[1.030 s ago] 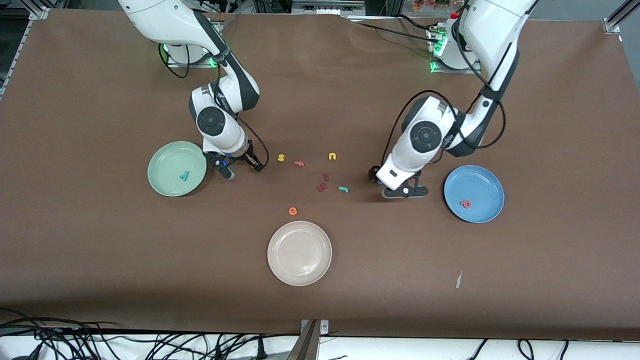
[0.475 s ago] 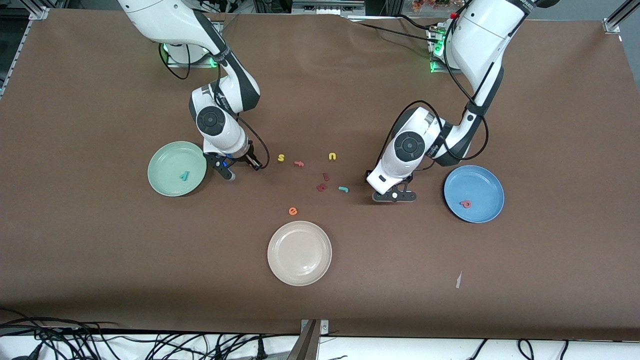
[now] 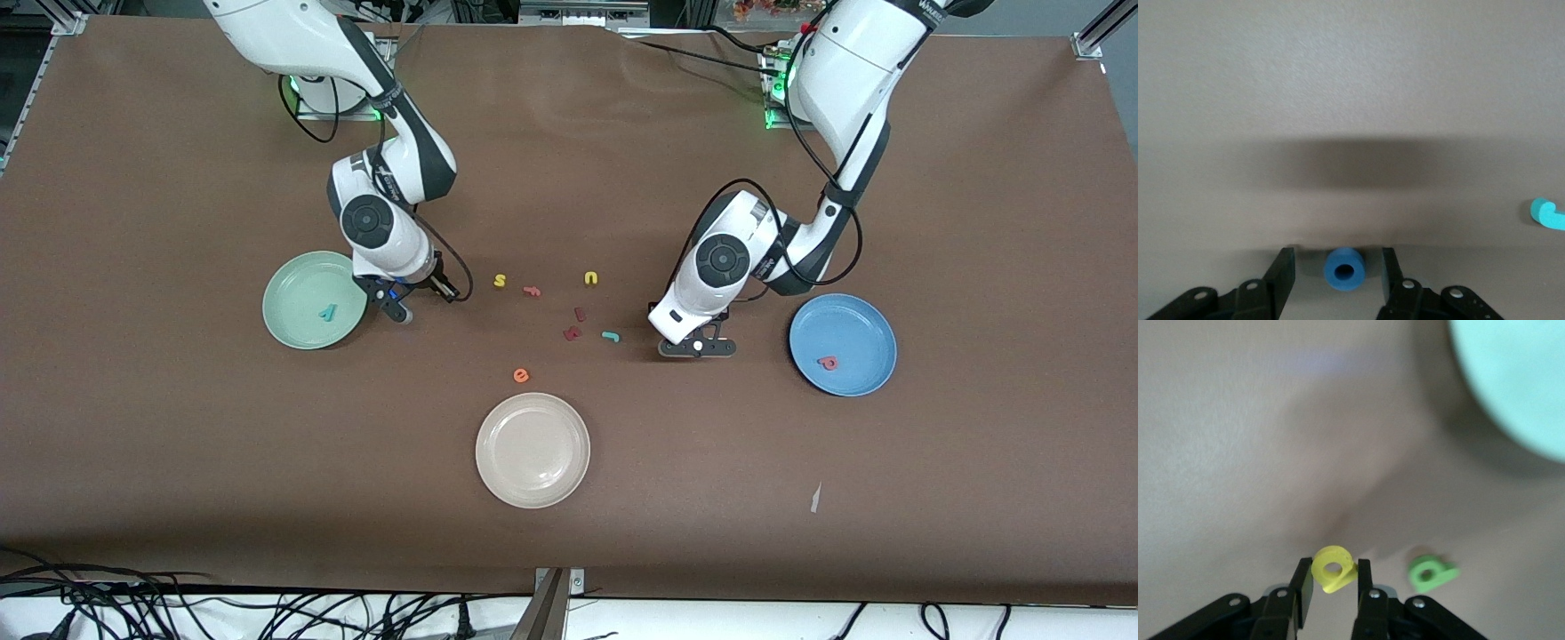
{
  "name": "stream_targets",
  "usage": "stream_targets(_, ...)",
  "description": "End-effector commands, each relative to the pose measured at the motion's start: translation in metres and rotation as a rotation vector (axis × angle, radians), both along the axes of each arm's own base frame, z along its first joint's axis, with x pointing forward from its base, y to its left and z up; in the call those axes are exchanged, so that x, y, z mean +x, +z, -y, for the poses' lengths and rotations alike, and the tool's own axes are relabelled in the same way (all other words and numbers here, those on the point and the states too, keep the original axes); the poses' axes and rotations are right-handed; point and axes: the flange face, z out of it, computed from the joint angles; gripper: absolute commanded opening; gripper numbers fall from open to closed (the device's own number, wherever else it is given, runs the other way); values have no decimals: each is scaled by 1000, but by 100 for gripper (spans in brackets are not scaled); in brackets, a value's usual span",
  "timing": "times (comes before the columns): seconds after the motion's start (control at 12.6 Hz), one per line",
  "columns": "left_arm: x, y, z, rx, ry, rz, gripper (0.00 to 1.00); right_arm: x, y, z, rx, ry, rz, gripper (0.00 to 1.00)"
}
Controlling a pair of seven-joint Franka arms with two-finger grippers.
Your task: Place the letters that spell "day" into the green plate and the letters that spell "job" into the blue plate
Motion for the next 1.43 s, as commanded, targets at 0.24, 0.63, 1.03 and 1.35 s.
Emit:
stream_targets(0.24, 0, -4, 4, 22, -3, 8, 38, 30, 36, 117, 1, 267, -63, 22)
stream_targets(0.63, 0, -3, 3, 24, -4, 5, 26, 27, 15, 162, 11, 287, -120, 100)
stream_targets(1.03, 28, 36, -31, 39, -1, 2, 17, 8, 24, 89, 4, 195, -136, 100)
stream_targets(1.35, 58, 75, -115, 55, -165, -84, 16, -36, 13, 50, 11, 114, -33, 100)
